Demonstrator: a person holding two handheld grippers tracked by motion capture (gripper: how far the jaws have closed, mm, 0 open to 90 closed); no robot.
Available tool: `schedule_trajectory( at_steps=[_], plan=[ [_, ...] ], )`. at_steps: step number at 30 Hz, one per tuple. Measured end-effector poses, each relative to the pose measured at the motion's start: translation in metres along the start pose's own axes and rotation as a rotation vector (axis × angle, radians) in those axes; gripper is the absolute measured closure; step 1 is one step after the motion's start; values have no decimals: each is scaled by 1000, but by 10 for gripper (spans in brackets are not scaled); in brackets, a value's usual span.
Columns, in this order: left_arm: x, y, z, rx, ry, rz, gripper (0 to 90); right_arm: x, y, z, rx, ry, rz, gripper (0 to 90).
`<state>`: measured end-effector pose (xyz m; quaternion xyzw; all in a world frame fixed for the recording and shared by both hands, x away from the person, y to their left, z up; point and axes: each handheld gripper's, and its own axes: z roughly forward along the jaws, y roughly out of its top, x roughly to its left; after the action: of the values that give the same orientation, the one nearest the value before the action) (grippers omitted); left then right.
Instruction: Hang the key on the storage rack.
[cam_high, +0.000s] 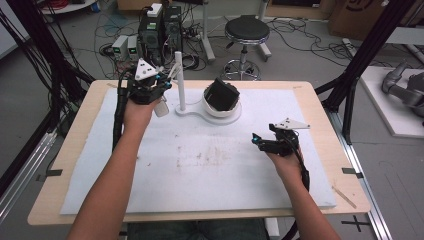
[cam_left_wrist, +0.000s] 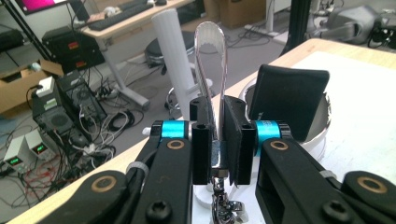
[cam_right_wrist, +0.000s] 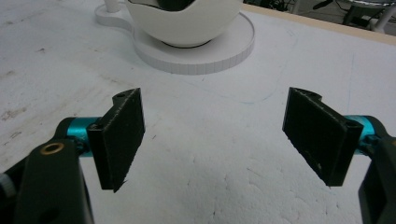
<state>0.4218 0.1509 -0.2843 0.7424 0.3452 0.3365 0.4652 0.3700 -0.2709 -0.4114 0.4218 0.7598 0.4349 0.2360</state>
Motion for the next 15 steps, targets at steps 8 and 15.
schedule_trajectory(
  at_steps=[8, 15],
  plan=[
    [-2, -9, 12, 39, -5, 10, 816, 0, 0, 0, 0, 0, 1, 213],
    [2, -14, 23, 66, 9, 5, 816, 0, 0, -1, -5, -1, -3, 213]
  ],
)
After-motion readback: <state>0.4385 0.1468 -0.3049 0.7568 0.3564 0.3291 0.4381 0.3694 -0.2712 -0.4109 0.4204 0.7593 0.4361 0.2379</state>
